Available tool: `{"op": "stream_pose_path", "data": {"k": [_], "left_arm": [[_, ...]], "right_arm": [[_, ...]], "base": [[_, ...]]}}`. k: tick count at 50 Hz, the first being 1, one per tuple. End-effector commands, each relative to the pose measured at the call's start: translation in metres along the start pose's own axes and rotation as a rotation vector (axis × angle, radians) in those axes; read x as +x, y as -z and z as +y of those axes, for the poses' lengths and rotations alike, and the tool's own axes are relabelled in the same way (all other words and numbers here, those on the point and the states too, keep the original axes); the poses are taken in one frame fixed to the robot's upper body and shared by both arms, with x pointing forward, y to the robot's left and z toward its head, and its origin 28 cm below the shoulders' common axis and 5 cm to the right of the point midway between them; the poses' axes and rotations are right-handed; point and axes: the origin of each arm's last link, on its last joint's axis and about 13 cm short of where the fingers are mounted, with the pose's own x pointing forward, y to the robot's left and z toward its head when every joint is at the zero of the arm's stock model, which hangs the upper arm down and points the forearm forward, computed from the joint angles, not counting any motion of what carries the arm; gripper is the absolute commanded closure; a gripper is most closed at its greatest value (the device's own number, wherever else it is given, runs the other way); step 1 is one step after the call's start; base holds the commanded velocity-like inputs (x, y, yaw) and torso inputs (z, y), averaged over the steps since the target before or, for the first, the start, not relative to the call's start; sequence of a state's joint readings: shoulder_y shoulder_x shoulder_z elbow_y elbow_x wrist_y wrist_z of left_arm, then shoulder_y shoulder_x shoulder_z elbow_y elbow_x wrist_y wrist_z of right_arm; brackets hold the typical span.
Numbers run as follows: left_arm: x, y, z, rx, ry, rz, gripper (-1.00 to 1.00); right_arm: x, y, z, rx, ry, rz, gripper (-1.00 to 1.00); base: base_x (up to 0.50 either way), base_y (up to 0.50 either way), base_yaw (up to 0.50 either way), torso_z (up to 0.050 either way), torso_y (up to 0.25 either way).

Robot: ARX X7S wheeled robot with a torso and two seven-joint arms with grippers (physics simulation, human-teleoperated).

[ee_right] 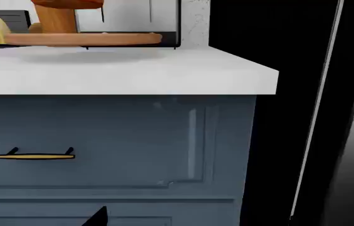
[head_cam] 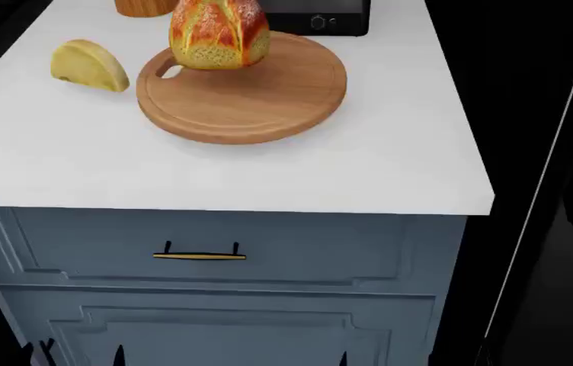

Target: Pick up the wedge of cheese and place it on the slice of bread to prepare a simple cheese on bread dish.

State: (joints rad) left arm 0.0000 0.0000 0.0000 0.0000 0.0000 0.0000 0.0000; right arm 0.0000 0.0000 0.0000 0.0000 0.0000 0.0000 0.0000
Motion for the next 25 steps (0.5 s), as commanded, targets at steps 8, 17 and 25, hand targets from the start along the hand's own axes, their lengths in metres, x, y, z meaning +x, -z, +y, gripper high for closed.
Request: {"op": "stream_pose_path", "data": {"k": [8, 17, 25], "left_arm": [[0.007, 0.011, 0.001, 0.101, -0.015, 0.014, -1.00], [0.007, 0.009, 0.003, 0.066, -0.008, 0.022, -1.00], [0.008, -0.027, 0.003, 0.024, 0.048, -0.012, -1.00]], "right_arm": [[0.000, 0.004, -0.001, -0.012, 0.007, -0.002, -1.00], [0.001, 0.005, -0.001, -0.027, 0.026, 0.003, -1.00], [0.004, -0.026, -0.002, -0.047, 0.007, -0.055, -1.00]], "base": [[0.00, 0.00, 0.00, 0.000, 0.000], [0.00, 0.00, 0.00, 0.000, 0.000], [0.00, 0.00, 0.00, 0.038, 0.012]]}}
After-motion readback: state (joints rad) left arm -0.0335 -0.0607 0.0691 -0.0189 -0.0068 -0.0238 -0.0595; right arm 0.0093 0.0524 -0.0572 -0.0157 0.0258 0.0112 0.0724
